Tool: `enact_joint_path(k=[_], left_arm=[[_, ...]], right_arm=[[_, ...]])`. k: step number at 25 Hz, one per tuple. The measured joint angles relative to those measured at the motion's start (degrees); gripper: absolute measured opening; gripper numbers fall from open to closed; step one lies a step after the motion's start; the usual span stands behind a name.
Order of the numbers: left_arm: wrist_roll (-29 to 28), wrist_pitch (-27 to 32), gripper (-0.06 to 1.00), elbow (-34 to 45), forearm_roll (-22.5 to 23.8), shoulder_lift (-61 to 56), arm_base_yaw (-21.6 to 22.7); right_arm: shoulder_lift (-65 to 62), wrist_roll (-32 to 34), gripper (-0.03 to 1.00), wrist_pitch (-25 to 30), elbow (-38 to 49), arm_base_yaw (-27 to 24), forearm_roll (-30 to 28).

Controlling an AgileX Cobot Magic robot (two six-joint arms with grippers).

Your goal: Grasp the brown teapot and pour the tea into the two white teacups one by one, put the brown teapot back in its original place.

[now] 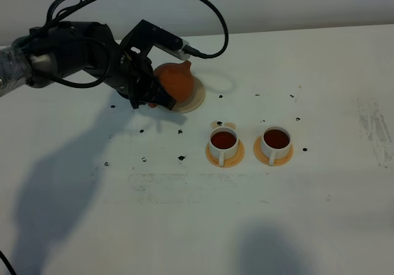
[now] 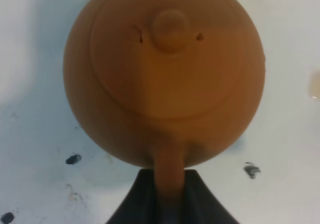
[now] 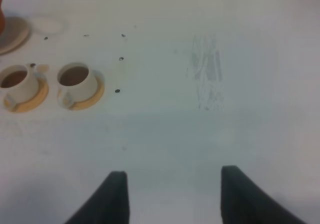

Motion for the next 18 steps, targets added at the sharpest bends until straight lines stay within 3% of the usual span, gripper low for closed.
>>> enact_joint_path(k=[18], left_arm=[[0.07,-3.07,0.09,0.00,-0.05,2.92,0.35]], right_arm=[[0.00,0.00,0.42,0.00,0.00,0.00,0.00]])
